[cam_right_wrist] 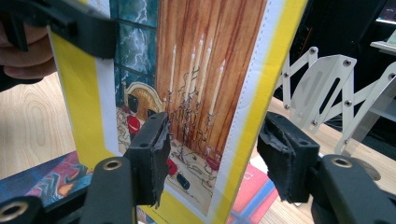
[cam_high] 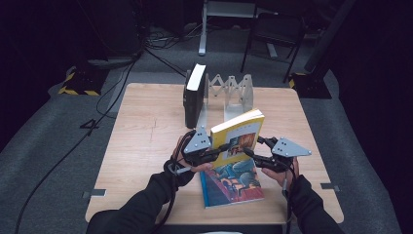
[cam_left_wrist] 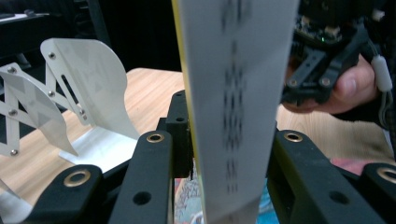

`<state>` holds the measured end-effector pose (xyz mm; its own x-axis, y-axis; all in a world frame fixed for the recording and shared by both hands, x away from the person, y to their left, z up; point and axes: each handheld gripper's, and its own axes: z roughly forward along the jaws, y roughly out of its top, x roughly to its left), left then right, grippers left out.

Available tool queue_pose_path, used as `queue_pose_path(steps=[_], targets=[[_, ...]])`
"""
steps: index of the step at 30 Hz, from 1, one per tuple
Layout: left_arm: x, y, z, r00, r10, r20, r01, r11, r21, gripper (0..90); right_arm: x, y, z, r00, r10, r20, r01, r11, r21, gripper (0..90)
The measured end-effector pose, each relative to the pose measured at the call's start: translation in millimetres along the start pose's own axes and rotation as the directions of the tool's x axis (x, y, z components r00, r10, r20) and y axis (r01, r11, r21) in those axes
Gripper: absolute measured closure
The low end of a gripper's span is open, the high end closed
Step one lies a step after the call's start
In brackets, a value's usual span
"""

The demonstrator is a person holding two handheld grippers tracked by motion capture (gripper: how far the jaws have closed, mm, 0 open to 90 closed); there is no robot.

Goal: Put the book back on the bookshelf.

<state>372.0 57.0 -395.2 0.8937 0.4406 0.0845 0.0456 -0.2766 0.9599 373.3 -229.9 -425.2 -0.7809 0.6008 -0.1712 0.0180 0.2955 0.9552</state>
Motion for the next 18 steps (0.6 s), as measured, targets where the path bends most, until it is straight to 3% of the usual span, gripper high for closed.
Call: queue_pose_path(steps=[11, 18], targets=[[-0.9, 14.2, 6.1, 0.9999, -0.003, -0.013, 0.002, 0.999, -0.044, 71.9, 0.2, 0.5, -0.6, 0.9999, -0.012, 0.005, 0.012, 1.0, 0.006, 44.5], [-1.5, 16.3, 7.3, 0.9991, -0.013, -0.041, 0.012, 0.9994, -0.033, 74.2, -0.1, 0.7, -1.6, 0.9999, -0.012, 0.006, 0.011, 1.0, 0.012, 44.0]])
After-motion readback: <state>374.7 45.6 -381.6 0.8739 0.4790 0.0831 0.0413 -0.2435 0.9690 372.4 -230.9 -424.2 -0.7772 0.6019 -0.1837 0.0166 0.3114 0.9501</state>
